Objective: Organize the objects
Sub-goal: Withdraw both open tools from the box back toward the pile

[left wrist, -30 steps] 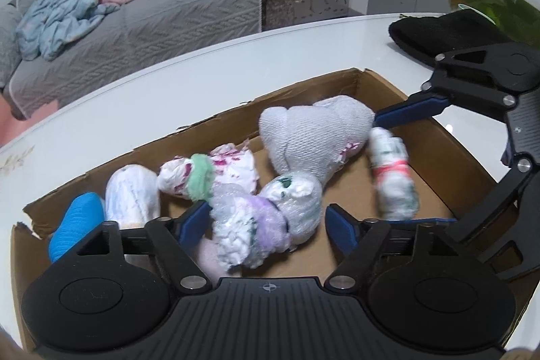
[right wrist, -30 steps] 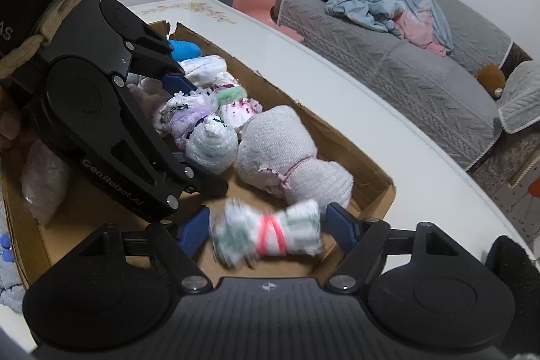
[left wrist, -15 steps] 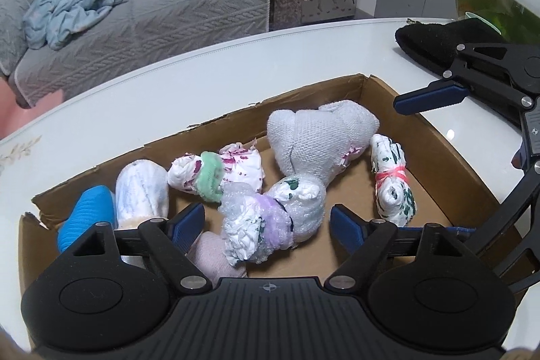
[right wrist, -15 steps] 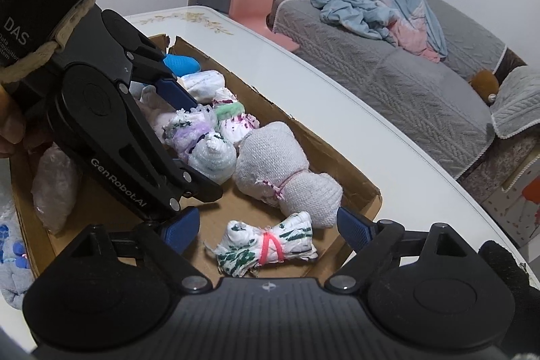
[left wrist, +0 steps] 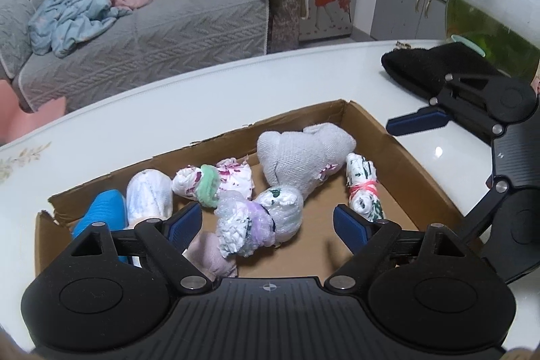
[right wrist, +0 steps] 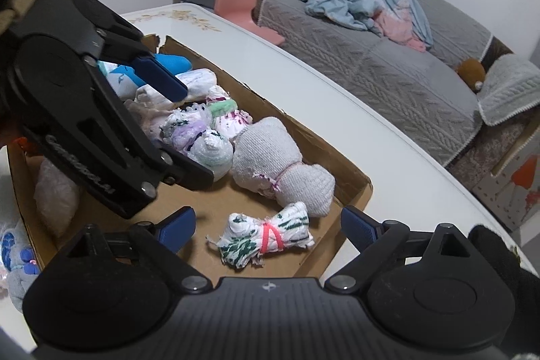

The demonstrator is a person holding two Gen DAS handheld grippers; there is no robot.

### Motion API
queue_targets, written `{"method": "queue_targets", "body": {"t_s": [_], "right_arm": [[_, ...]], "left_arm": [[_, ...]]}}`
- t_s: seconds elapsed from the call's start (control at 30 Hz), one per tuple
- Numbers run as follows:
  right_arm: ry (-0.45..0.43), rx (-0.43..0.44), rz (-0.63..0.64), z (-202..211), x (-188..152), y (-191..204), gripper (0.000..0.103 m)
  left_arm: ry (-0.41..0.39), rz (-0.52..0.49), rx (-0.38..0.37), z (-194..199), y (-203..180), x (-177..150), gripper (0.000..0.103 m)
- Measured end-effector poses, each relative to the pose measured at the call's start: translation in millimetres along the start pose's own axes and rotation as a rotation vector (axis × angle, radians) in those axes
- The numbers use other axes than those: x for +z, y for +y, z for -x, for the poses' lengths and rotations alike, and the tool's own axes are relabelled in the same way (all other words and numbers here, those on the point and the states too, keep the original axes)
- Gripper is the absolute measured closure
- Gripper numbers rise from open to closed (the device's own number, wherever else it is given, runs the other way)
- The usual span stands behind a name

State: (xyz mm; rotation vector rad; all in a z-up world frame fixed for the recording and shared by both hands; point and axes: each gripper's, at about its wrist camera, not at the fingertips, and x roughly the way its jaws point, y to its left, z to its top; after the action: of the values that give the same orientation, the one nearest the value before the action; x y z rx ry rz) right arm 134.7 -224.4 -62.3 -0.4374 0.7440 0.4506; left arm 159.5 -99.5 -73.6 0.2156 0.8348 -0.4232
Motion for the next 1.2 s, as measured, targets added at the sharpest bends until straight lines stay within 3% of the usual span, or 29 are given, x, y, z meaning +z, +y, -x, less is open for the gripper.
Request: {"method": "queue_targets", "body": {"t_s": [0.47,0.9,1.1,1.2], "right_arm": [[-0.035,-0.058,-0.162,40,-15,12,0.007],[-0.098,-0.077,-0.317,81,-39,44,0.004],[-0.1,-0.076,-0.382,87,-47,64,0.002],[-0.089,-0.062,-0.398,85,-49,76,0.002]], "left_arm": [[-0.072,0.144,0.054,60,26,-35,0.013],[-0.104,0.306,0.114,118,44,-118,0.011],[-0.094,0.316,0.132,124,36,-151,0.007],[-0.089,0.327,0.105,126,32,-160,0.007]]}}
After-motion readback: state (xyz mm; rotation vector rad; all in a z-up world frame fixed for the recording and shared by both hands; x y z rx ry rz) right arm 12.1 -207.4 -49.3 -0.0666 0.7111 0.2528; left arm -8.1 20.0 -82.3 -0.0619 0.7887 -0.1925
